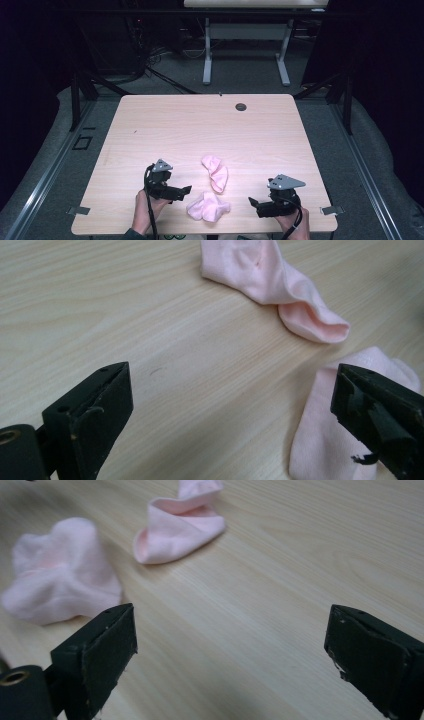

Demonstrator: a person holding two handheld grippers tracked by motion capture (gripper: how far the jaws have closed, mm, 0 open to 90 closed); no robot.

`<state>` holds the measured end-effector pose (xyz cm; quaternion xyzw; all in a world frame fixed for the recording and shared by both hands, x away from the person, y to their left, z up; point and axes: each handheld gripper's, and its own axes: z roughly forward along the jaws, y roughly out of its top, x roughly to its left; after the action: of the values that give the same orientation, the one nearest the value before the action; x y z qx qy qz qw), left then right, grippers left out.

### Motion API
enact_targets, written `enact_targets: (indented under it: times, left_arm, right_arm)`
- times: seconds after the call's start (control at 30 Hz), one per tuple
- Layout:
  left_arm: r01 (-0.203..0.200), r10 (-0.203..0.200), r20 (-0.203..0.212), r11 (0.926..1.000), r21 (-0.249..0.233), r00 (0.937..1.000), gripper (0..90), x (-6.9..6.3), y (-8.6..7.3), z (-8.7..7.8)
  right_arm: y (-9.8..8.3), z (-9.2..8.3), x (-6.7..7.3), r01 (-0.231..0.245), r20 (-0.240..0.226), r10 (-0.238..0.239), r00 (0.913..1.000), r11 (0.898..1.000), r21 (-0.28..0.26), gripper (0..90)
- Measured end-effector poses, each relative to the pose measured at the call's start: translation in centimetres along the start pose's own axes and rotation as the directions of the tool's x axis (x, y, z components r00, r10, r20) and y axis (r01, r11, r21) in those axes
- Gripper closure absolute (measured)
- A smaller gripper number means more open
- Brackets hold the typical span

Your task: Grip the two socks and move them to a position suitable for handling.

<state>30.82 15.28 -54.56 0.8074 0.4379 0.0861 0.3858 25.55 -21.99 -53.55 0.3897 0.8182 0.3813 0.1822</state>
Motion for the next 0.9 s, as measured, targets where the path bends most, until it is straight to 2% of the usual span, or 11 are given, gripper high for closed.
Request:
enact_targets:
  times: [0.2, 0.37, 0.57, 0.77, 0.9]
  left_arm:
    - [0.006, -0.006, -0.012, 0.9998, -0.021, 0.9999, 3.4, 0.0, -1.3, -0.8]
    - [0.015, -0.015, -0.016, 0.9998, -0.015, 0.9998, 3.7, -0.2, -2.5, -1.2]
    - [0.04, -0.04, -0.003, 0.9991, -0.014, 0.9992, 3.7, -0.2, -3.6, -1.3]
    - [0.032, -0.032, -0.012, 0.9994, -0.009, 0.9994, 4.0, -0.6, -4.2, -1.2]
    - [0.008, -0.008, -0.018, 1.0, -0.002, 0.9998, 5.2, -1.3, -4.4, -1.2]
  right_arm:
    - [1.0, 0.2, 2.7, 0.054, -0.053, -0.053, 0.9972, 0.998, 0.012, 6.3]
    - [1.5, 0.5, 4.4, 0.081, -0.101, -0.079, 0.9917, 0.997, 0.012, 7.8]
    - [1.9, 1.3, 6.3, 0.117, -0.128, -0.113, 0.9853, 0.993, 0.025, 8.7]
    - [2.0, 2.0, 7.6, 0.143, -0.155, -0.136, 0.9784, 0.989, 0.037, 10.4]
    - [2.0, 2.5, 8.5, 0.161, -0.172, -0.154, 0.9731, 0.986, 0.031, 13.9]
